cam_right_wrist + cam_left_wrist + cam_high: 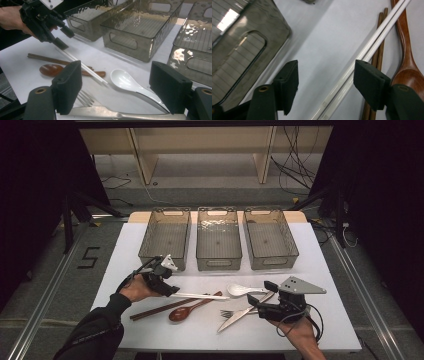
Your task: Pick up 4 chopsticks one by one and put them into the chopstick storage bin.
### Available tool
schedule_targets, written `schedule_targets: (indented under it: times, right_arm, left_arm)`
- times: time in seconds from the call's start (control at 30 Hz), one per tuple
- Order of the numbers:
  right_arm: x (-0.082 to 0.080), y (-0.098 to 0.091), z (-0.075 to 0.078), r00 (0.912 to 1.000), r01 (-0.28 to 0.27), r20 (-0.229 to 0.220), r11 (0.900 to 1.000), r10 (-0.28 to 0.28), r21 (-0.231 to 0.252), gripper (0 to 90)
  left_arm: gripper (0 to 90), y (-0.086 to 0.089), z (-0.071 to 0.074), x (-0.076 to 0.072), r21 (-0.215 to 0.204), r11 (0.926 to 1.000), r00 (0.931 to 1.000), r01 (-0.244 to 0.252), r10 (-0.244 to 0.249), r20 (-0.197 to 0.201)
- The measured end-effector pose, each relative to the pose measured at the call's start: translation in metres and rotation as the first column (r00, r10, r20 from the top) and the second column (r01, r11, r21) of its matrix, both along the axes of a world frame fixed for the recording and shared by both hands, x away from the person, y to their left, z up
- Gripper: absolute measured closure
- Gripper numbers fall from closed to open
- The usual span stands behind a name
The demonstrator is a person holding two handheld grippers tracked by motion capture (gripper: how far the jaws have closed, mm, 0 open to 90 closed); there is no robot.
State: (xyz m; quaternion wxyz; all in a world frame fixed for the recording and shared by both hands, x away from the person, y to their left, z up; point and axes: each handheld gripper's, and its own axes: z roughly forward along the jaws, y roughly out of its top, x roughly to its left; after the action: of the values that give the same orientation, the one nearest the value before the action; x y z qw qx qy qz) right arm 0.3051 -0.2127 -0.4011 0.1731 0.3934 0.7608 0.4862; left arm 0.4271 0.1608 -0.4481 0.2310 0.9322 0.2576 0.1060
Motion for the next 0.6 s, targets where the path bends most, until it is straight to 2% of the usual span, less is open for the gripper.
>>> schedule_targets:
  times: [0.2,0.3,0.47,0.6]
  right_arm:
    - [0.000,0.000,0.000,1.0000,-0.002,-0.002,1.0000,0.002,-0.001,27.3]
    - [0.000,0.000,0.000,1.0000,-0.001,-0.003,1.0000,0.001,-0.003,27.3]
    - [0.001,0.001,0.000,1.0000,-0.003,-0.004,1.0000,0.003,-0.003,27.5]
    - [0.001,0.001,0.000,1.0000,-0.004,-0.006,1.0000,0.004,-0.004,27.6]
  left_arm:
    - [45.0,-0.001,-0.006,0.005,0.062,0.9974,0.9992,0.035,-0.033,-0.020]
    - [46.9,-0.002,-0.009,0.006,0.066,0.9970,0.9989,0.040,-0.038,-0.026]
    - [49.5,-0.004,-0.011,0.007,0.091,0.9929,0.9965,0.076,-0.073,-0.041]
    - [51.8,-0.005,-0.012,0.008,0.090,0.9921,0.9952,0.088,-0.083,-0.051]
